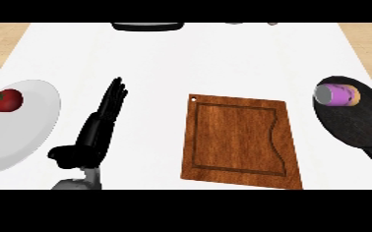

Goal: Pick the can from the cutting board and place it in the pan

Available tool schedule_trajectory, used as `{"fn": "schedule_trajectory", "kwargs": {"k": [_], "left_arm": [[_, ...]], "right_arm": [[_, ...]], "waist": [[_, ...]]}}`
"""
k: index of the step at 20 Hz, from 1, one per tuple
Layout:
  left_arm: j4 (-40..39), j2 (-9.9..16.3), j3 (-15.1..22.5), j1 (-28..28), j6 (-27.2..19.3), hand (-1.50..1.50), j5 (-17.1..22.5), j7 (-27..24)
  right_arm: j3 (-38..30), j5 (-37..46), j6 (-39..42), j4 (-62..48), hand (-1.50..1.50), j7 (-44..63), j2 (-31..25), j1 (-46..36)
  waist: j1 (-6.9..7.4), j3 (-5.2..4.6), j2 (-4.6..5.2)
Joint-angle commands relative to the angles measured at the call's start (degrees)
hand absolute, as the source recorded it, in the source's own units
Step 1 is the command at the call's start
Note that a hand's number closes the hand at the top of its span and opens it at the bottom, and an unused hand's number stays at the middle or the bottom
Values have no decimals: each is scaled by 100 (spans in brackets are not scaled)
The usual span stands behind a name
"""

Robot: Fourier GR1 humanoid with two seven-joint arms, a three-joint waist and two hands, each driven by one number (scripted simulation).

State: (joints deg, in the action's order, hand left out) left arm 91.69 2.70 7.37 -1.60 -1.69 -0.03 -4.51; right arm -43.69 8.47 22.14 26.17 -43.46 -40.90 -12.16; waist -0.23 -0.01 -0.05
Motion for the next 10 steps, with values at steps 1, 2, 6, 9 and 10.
{"fn": "schedule_trajectory", "kwargs": {"k": [1, 2, 6, 9, 10], "left_arm": [[232, 81, -20, 292, 127, 0, 35, 16], [89, 35, -22, 220, 117, 0, -13, -35], [-156, -76, 40, 319, 101, 0, -98, -434], [-133, -255, 120, 61, -91, 0, -236, -131], [-442, 19, -242, -57, 316, 0, 88, -357]], "right_arm": [[209, -256, 188, 705, -150, -50, 312, 468], [289, -186, 98, 295, -150, -210, 71, 320], [243, -587, 401, 1402, -150, 40, 371, 1069], [362, -692, 127, 1894, -150, 385, 506, 1316], [441, -613, -20, 1612, -150, 78, 512, 1170]], "waist": [[6, -4, -7], [30, 2, 5], [-23, -7, -9], [-11, -5, -4], [6, -1, 3]]}}
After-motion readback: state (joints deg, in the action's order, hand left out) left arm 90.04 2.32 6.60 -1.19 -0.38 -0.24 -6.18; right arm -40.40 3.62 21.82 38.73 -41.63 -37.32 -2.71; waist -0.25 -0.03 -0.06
